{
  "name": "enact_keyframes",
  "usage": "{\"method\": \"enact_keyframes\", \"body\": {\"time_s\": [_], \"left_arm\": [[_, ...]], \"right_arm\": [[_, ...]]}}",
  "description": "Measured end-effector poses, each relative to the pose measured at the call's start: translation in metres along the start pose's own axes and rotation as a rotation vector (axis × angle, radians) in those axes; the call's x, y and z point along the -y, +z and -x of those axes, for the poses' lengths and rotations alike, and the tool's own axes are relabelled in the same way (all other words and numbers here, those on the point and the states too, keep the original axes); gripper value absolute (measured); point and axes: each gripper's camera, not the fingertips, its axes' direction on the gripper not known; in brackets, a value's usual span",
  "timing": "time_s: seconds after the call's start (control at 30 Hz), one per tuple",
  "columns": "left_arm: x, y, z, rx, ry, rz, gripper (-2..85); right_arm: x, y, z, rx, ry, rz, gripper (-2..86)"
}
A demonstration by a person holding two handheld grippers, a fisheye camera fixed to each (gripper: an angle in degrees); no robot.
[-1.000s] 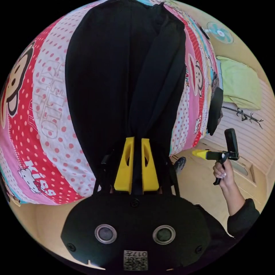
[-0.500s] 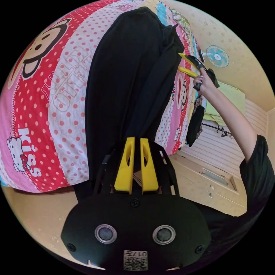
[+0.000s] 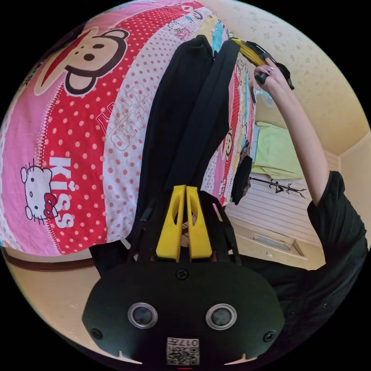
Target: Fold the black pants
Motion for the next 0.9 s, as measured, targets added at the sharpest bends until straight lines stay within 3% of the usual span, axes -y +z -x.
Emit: {"method": "enact_keyframes", "body": {"time_s": [0.07,0.13,0.37,0.5,0.67,0.77,0.9], "left_arm": [[-0.003,0.001,0.006,-0.027,-0.022,-0.020,9.7],[-0.005,0.006,0.008,-0.012,-0.043,-0.009,13.2],[-0.002,0.044,-0.001,0.134,-0.049,0.112,12.8],[-0.005,0.078,-0.003,0.259,-0.012,0.252,6.5],[-0.008,0.060,0.002,0.118,0.035,0.325,3.8],[-0.018,0.047,0.020,0.254,0.023,0.363,4.3],[-0.026,0.009,0.036,0.067,0.001,0.234,9.3]], "right_arm": [[0.002,0.033,0.005,0.140,-0.059,0.117,4.6],[-0.011,0.033,0.002,0.207,-0.067,0.099,5.1],[-0.149,0.003,-0.069,0.032,0.098,0.188,8.9],[-0.250,-0.008,-0.114,-0.007,0.235,0.249,9.6],[-0.366,0.005,-0.135,-0.049,0.378,0.329,13.0],[-0.393,0.019,-0.142,0.000,0.419,0.354,13.2],[-0.397,0.010,-0.149,0.097,0.466,0.255,14.6]]}}
